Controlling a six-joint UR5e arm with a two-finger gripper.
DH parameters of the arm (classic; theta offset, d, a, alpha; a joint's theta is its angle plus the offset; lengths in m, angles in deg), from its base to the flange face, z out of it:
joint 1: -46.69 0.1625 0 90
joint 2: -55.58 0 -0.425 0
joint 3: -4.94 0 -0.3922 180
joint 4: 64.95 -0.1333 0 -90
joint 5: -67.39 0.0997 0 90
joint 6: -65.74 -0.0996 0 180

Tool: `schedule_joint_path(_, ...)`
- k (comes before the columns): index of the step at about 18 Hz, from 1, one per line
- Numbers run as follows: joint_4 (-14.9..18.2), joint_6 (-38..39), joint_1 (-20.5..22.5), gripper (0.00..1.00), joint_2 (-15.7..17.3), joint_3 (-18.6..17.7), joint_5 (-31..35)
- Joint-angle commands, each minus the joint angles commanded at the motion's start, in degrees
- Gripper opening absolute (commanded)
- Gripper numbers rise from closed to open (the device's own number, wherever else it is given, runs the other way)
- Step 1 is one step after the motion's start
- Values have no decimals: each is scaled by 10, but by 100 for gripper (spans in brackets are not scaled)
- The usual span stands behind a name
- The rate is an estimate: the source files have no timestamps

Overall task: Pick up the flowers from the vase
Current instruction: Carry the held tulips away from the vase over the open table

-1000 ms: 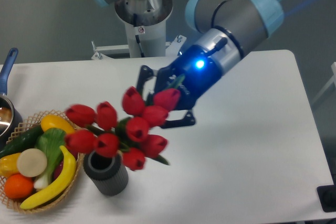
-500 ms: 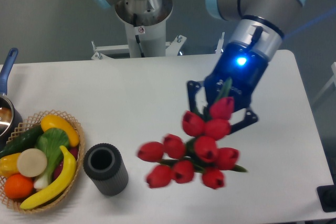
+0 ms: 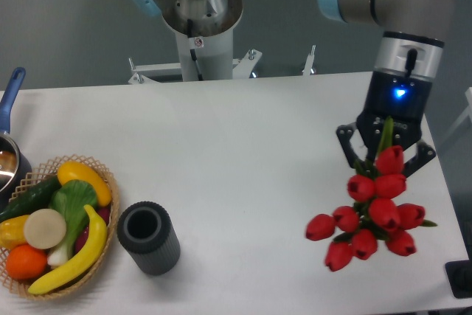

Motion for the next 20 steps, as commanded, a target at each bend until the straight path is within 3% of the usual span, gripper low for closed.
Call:
schedule_joint_path(4, 37, -61, -2, 10, -7, 2, 43)
schedule_joint_path(10, 95, -63, -25, 12, -14, 14, 155)
schedule_joint_path(13, 163, -80, -61, 12, -47, 71, 240)
schedule_joint_path(17, 312, -99, -76, 12, -98, 189, 274)
schedule_joint_path(18, 334, -100, -77, 12, -107, 209, 274)
schedule_joint_path(20, 343, -100, -78, 12, -115, 218, 282)
